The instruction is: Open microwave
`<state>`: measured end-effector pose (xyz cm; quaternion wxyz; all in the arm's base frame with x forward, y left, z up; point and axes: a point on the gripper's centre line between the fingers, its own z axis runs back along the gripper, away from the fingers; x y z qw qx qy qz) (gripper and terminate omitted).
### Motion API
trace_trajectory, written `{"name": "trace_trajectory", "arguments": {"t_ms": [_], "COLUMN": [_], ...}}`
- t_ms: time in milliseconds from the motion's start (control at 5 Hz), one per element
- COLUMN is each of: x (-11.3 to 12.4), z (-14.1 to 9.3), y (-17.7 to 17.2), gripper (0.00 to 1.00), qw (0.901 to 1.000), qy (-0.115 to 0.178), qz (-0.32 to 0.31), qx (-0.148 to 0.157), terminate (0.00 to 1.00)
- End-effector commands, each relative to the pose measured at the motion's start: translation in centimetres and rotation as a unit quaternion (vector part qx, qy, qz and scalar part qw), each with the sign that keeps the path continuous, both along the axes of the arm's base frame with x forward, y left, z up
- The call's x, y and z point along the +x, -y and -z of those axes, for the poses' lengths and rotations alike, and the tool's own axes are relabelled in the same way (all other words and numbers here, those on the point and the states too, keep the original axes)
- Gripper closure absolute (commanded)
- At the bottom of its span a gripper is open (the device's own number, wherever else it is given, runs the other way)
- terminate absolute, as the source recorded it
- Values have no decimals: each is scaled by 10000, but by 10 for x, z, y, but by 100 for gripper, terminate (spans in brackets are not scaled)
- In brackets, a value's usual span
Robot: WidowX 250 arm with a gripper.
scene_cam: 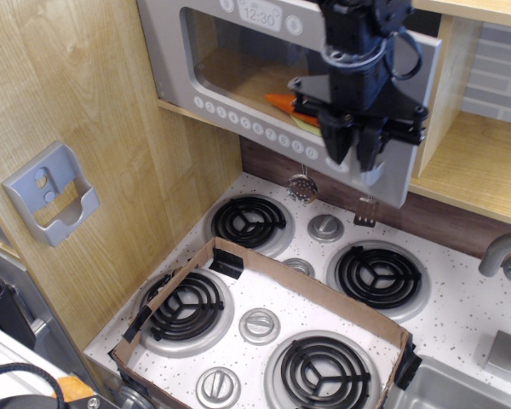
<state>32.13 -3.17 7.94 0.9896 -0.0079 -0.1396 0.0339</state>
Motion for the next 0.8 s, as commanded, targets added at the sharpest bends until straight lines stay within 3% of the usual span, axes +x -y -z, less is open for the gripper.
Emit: {"name": "trace_trajectory", "arguments": {"t_ms": [0, 200, 600], "x": [-44, -64, -27], "z": [0, 18, 3], "y": [4, 38, 103], "gripper": [0, 0, 0], "qw": [9901, 9794, 9968], "qy": [457, 529, 242], "qz": [-1325, -1914, -681], "qx": [-34, -359, -336], "terminate": [0, 0, 0]}}
